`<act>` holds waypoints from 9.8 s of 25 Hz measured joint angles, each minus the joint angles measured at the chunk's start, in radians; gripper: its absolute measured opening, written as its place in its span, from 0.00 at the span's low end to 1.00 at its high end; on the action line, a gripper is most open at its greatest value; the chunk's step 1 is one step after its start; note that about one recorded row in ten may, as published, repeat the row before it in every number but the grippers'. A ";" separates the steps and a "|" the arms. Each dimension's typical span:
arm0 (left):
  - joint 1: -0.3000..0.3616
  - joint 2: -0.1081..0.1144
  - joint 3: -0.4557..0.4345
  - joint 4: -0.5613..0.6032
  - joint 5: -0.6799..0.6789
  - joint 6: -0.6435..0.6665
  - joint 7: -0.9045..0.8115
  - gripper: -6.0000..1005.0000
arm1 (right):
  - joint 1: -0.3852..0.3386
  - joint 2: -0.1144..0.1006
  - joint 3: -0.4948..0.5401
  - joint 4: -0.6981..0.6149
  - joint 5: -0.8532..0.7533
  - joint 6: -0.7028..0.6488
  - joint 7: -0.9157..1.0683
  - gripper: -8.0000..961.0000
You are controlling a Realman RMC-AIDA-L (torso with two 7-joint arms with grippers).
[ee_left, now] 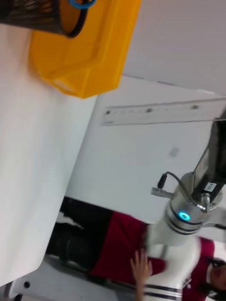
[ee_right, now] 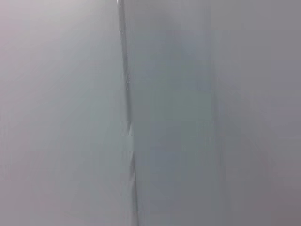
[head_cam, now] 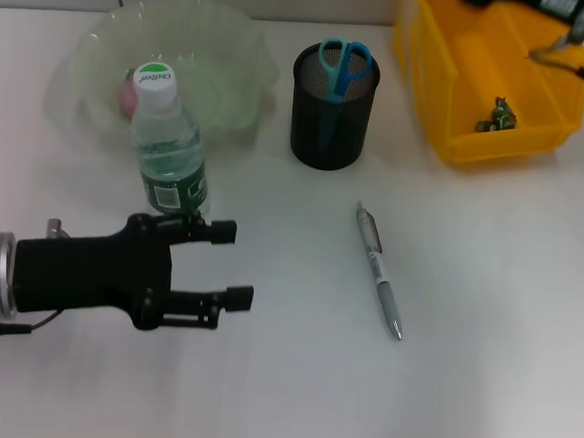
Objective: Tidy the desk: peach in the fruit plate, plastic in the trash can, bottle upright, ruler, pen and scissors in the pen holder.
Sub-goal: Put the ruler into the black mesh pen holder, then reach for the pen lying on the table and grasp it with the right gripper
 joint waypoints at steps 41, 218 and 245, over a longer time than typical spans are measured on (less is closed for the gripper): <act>0.006 -0.013 -0.047 -0.007 -0.002 0.016 0.051 0.84 | 0.411 0.010 -0.054 0.756 0.430 0.288 -0.525 0.41; 0.016 -0.016 -0.035 0.316 0.234 0.087 -0.197 0.84 | 0.446 0.010 -0.626 0.068 -1.281 0.095 1.494 0.33; 0.021 -0.016 -0.038 0.316 0.234 0.093 -0.196 0.84 | 0.316 0.000 -0.562 -0.260 -1.343 -0.142 1.482 0.08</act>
